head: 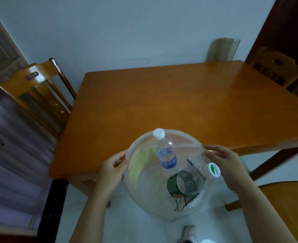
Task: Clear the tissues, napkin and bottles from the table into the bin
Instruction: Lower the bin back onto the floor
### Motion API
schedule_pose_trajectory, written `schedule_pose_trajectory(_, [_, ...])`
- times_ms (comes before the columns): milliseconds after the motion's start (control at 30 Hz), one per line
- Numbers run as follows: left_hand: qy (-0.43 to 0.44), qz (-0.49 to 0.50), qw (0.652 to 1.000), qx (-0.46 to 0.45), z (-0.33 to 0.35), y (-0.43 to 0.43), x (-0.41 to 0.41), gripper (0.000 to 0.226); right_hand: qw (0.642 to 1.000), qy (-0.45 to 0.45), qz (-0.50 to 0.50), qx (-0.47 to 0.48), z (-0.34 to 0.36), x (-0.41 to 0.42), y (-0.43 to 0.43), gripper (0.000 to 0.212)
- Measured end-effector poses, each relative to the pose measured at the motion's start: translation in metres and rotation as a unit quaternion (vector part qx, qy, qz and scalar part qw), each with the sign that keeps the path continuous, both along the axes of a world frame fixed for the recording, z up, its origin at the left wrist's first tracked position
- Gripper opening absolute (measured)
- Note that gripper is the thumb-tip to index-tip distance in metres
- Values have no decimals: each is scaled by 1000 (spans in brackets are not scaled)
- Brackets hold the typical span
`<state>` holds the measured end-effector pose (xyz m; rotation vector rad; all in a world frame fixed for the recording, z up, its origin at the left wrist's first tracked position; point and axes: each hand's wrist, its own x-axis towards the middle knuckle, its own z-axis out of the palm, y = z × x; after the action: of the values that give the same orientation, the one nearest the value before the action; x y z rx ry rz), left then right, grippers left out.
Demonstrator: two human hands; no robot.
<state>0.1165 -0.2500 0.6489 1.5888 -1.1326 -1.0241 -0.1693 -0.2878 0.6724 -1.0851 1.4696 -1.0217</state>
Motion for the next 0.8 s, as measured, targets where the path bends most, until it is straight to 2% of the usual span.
schedule_pose_trajectory(267, [28, -37, 999, 4, -15, 39, -14, 23, 999, -4, -39, 22, -13, -15, 71, 18])
schedule_pose_trajectory(433, [14, -48, 998, 25, -47, 63, -33, 30, 997, -30, -55, 44, -45, -35, 103, 19])
schedule_pose_trajectory(567, [0, -39, 998, 47, -86, 81, -50, 31, 994, -50, -80, 61, -89, -51, 127, 21])
schedule_pose_trajectory(800, [-22, -34, 995, 92, -204, 103, -72, 32, 987, -64, -102, 106, -214, -70, 152, 25])
